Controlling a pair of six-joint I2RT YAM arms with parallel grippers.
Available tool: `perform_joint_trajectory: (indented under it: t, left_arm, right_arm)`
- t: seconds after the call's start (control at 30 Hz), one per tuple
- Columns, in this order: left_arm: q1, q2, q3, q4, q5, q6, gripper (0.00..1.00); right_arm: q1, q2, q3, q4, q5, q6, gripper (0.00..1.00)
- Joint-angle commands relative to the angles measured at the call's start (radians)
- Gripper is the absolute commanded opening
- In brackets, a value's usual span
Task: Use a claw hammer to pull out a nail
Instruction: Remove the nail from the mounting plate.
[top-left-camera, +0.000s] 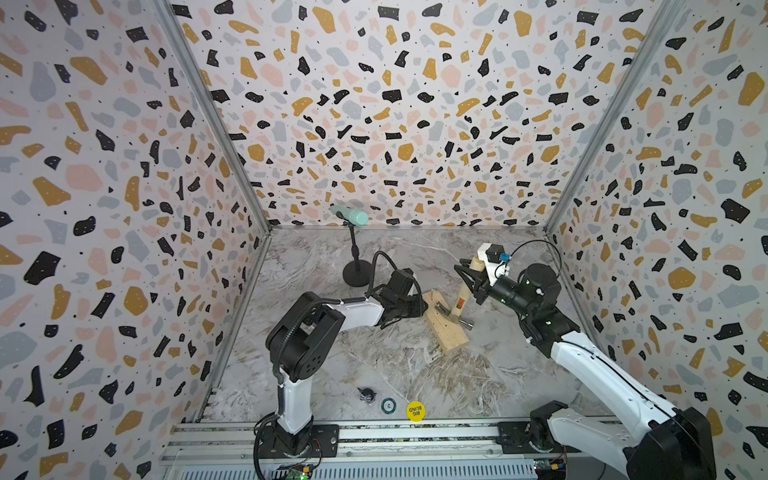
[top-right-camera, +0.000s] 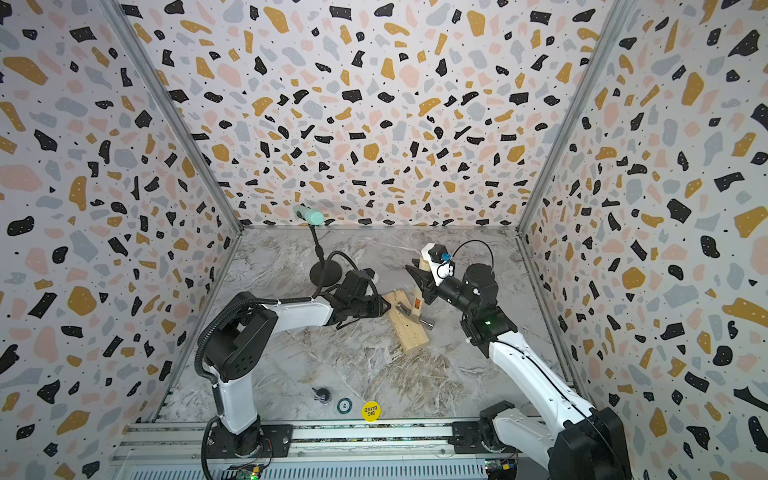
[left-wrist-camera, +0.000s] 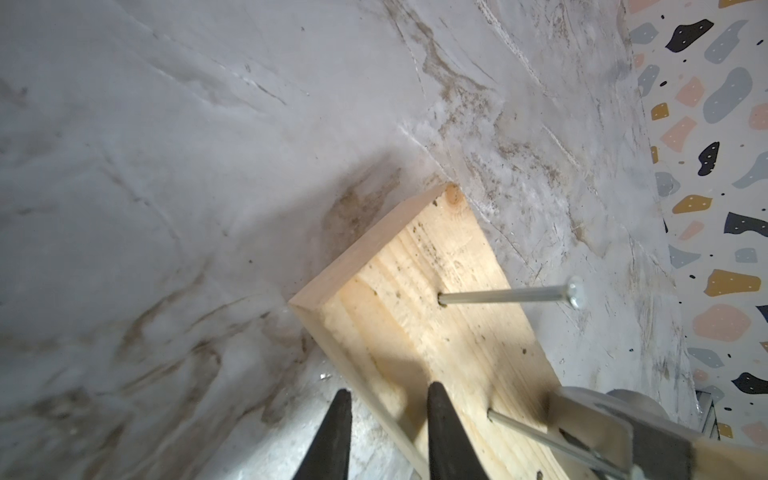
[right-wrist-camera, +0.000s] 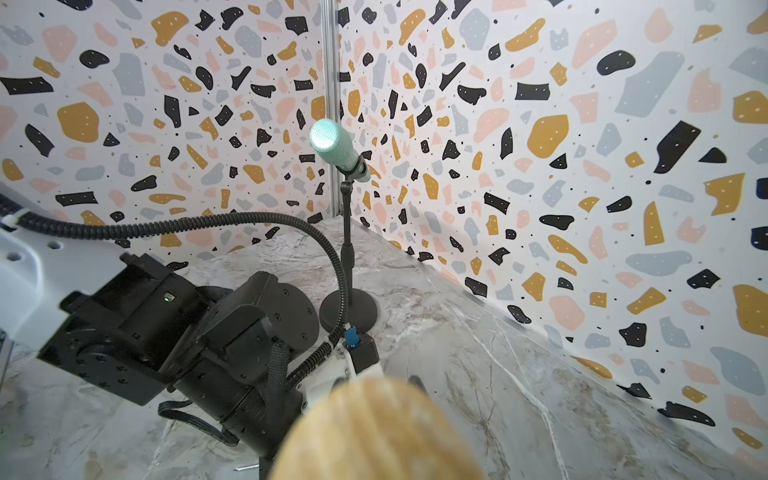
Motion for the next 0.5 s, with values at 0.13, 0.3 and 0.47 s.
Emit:
perform_joint_trajectory:
  t: [0.13, 0.3, 0.47]
  left_arm:
    - [-0.001, 0.032, -0.022, -0.065, 0.006, 0.0, 0.27]
    - [-0.001, 0.045, -0.002, -0.073, 0.006, 0.002, 0.27]
    - [-0.001, 0.055, 0.009, -0.08, 0.007, 0.003, 0.27]
  right_arm:
    - [-0.001, -0.03, -0.05, 0.028, -0.041, 0.045, 0.0]
    - [-0.001, -0.033, -0.063, 0.033, -0.054, 0.06, 0.0]
    - [-0.002, -0.04, -0.089, 0.052, -0.074, 0.085, 0.0]
